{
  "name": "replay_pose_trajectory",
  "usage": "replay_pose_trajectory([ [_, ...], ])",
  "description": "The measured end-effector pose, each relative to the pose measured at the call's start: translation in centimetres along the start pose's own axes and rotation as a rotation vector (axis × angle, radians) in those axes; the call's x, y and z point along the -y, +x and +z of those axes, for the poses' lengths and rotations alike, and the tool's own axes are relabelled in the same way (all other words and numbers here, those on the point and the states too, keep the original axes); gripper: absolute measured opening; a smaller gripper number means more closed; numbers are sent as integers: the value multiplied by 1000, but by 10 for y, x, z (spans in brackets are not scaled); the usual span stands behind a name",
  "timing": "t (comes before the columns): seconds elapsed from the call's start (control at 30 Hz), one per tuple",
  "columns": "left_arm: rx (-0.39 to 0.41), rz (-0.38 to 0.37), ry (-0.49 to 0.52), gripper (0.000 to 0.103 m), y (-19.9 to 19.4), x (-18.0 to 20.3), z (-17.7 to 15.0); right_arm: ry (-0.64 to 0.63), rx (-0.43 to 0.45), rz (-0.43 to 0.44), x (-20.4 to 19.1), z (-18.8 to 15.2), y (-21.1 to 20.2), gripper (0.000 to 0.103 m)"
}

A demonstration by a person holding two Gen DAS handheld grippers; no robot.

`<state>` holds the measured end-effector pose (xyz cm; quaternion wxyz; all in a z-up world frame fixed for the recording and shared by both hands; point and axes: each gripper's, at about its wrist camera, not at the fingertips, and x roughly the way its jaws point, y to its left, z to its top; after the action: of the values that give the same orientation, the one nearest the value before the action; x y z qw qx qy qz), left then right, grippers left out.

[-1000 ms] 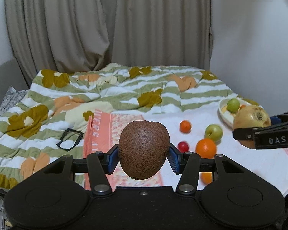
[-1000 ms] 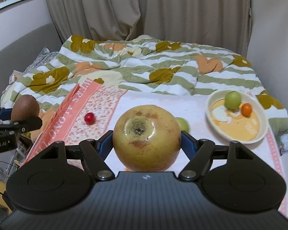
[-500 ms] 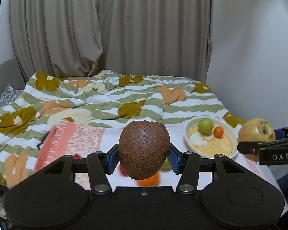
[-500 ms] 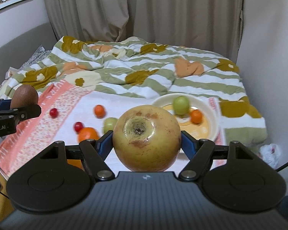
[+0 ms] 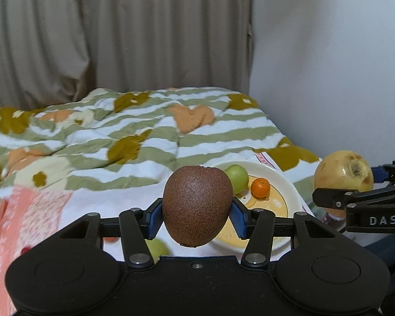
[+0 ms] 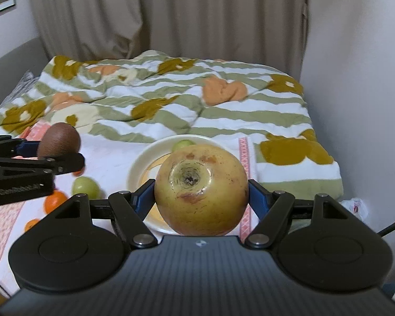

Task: Organize fruits
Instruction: 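Carry the kiwi and large yellow apple toward the white bowl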

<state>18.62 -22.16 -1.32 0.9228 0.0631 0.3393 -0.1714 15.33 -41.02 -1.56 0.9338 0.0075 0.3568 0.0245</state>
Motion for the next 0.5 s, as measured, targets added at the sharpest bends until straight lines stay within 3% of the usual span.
replay_pose_trajectory([
  [0.5, -190, -72, 129, 57, 133, 21, 10, 90, -81, -71, 29, 9, 67, 89],
])
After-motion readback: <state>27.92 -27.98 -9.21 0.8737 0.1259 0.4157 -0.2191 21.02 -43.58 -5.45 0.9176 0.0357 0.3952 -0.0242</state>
